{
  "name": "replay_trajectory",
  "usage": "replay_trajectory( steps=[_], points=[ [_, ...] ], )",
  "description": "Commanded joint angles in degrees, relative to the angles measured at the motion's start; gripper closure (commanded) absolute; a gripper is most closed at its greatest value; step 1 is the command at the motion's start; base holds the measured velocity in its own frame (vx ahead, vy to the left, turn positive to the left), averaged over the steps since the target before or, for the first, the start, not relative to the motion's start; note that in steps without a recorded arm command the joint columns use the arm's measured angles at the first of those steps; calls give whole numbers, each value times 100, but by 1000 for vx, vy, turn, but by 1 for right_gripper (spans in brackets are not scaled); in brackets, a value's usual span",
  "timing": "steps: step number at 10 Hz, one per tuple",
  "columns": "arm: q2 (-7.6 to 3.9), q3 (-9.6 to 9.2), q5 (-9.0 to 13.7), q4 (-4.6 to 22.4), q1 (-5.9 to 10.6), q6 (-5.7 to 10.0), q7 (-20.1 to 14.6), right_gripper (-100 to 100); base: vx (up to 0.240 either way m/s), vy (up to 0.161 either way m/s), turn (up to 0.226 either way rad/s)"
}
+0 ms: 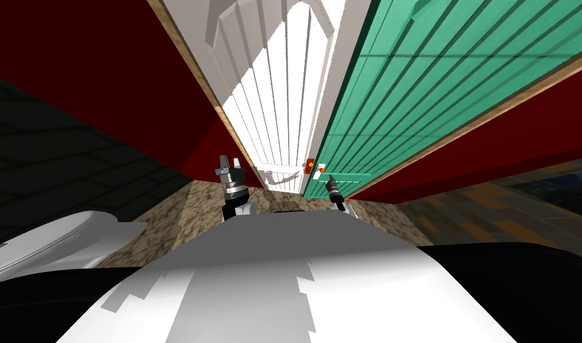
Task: Pull the door open
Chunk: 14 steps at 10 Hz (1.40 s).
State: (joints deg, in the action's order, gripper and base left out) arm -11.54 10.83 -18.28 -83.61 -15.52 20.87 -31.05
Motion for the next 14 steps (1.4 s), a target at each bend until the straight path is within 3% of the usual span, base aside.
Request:
replay_trajectory(
  steps=[1, 2, 3, 5, 8, 11, 12, 13, 14],
  points=[
    [4, -103, -29, -62, -50, 73, -57, -100, -179, 2, 65],
    [-2, -66, -16, -61, -49, 33, -41, -100, -77, -1, 9],
    [-61, 95, 49, 102, -62, 25, -6, -100, 7, -37, -82],
    [-110, 243, 123, 283, -7, 19, 48, -100, 70, -64, -36],
    [-109, 255, 154, 355, 107, 35, 80, -100, 174, -26, 53],
    [-59, 142, 152, 337, 295, 73, 96, -100, 225, 60, 114],
    [-81, 169, 159, 329, 238, 68, 86, -100, 94, 28, 23],
    [-81, 169, 159, 329, 238, 68, 86, 100, -7, -3, -23],
    [-81, 169, 159, 329, 238, 68, 86, 100, -38, -8, 2]
  ],
)
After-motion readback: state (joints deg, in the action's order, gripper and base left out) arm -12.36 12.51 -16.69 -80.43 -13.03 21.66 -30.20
